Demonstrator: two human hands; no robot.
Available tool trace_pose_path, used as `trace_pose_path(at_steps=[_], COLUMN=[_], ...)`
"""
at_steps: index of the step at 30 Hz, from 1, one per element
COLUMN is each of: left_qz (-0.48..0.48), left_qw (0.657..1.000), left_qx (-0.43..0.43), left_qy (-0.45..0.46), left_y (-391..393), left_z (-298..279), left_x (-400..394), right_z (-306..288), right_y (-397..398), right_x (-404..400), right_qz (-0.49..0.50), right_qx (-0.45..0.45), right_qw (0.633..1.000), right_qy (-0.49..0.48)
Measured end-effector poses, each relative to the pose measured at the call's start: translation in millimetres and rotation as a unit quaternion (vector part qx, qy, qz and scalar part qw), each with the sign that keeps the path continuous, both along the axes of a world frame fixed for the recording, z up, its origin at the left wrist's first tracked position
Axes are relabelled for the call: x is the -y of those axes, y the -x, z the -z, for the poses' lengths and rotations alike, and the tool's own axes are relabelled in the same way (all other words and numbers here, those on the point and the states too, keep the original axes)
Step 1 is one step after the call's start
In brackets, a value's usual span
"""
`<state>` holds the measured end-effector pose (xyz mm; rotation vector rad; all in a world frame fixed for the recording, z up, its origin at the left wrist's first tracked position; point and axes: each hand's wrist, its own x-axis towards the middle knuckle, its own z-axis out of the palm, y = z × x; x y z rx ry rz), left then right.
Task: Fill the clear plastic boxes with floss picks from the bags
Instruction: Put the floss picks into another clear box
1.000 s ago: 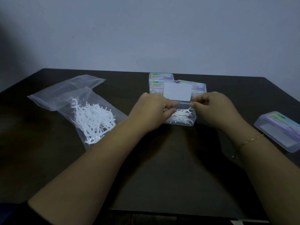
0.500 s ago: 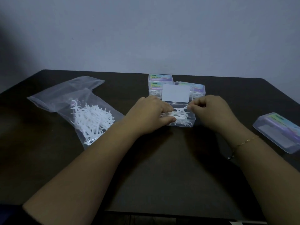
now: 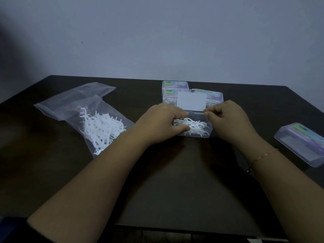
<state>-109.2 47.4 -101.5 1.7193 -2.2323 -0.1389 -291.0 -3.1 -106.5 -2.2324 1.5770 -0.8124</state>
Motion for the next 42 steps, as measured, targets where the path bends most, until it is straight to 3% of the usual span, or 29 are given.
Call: trace_pose_path(at_steps=[8, 13, 17, 21, 25, 30, 35, 39, 42], left_qz=[-0.044, -0.103, -0.144, -0.155, -0.165, -0.210, -0.206, -0.155, -0.125], left_qw=[0.996, 0.993, 0.987, 0.981, 0.978, 0.967, 0.958, 0.928, 0.899], left_qx=[-0.039, -0.041, -0.037, 0.011, 0.064, 0.098, 0.024, 0.140, 0.267], left_qy=[0.066, -0.025, -0.060, -0.118, -0.114, -0.106, -0.199, -0.309, -0.324], left_y=[-38.9, -76.5, -98.5, -102.3, -97.1, -94.7, -85.8, -93.6, -103.4], left_z=[-22.3, -27.7, -21.5, -14.8, -11.8, -12.0, -35.9, -51.9, -43.1], left_x=[-35.2, -69.6, -80.3, -78.8, -78.2, -75.8, -84.5, -80.8, -67.2], right_z=[5.8, 14.1, 16.8, 17.3, 14.3, 13.8, 17.3, 19.2, 20.3], right_y=[-20.4, -52.1, -78.7, -97.8, -100.4, -91.2, -77.3, -74.0, -74.9], right_x=[-25.8, -65.2, -88.9, -101.1, -96.7, -87.6, -71.5, -64.5, -62.8], right_qz=[-0.063, -0.203, -0.282, -0.244, -0.207, -0.212, -0.219, -0.246, -0.252], right_qx=[-0.044, -0.053, -0.109, -0.194, -0.246, -0.249, -0.223, -0.217, -0.207], right_qw=[0.987, 0.962, 0.942, 0.944, 0.941, 0.941, 0.948, 0.944, 0.944], right_qy=[0.138, 0.177, 0.148, 0.108, 0.107, 0.089, 0.051, 0.038, 0.038])
